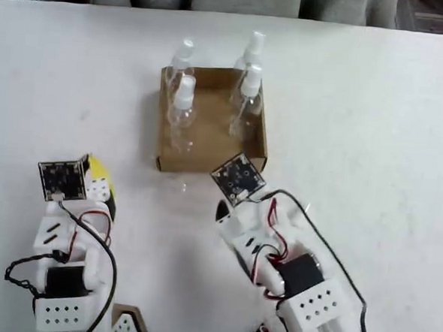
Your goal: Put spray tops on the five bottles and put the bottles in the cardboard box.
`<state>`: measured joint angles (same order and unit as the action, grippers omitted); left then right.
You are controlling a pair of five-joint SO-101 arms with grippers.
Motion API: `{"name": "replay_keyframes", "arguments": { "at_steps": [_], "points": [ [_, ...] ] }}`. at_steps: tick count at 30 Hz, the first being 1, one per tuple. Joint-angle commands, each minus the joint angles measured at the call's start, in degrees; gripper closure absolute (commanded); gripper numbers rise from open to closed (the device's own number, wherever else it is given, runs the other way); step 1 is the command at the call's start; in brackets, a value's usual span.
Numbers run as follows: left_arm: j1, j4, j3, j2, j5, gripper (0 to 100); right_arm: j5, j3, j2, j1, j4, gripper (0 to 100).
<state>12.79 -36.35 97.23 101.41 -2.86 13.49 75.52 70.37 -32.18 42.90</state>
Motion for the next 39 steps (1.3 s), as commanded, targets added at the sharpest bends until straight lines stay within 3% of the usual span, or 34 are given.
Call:
{"name": "replay_keyframes", "arguments": {
  "at_steps": [1,5,20,29,34,39],
  "points": [
    [0.7,1.5,-0.1,0.8,0.7,98,-1.3,2.9,0.0,-0.7,-9.9,98.2],
    [0.7,1.5,-0.1,0.8,0.7,98,-5.7,3.4,-5.1,-0.7,-16.6,98.2],
    [0.7,1.5,-0.1,0.8,0.7,98,-5.8,1.5,-34.9,2.1,-43.1,98.2],
    [0.7,1.5,-0.1,0.8,0.7,98,-5.7,0.2,-41.3,3.7,-41.8,98.2],
    [0.7,1.5,-0.1,0.8,0.7,98,-2.3,0.0,-40.7,0.4,-33.7,98.2],
    [0.7,1.5,-0.1,0.8,0.7,98,2.7,-0.1,-30.2,-0.6,-21.8,98.1]
  ]
}}
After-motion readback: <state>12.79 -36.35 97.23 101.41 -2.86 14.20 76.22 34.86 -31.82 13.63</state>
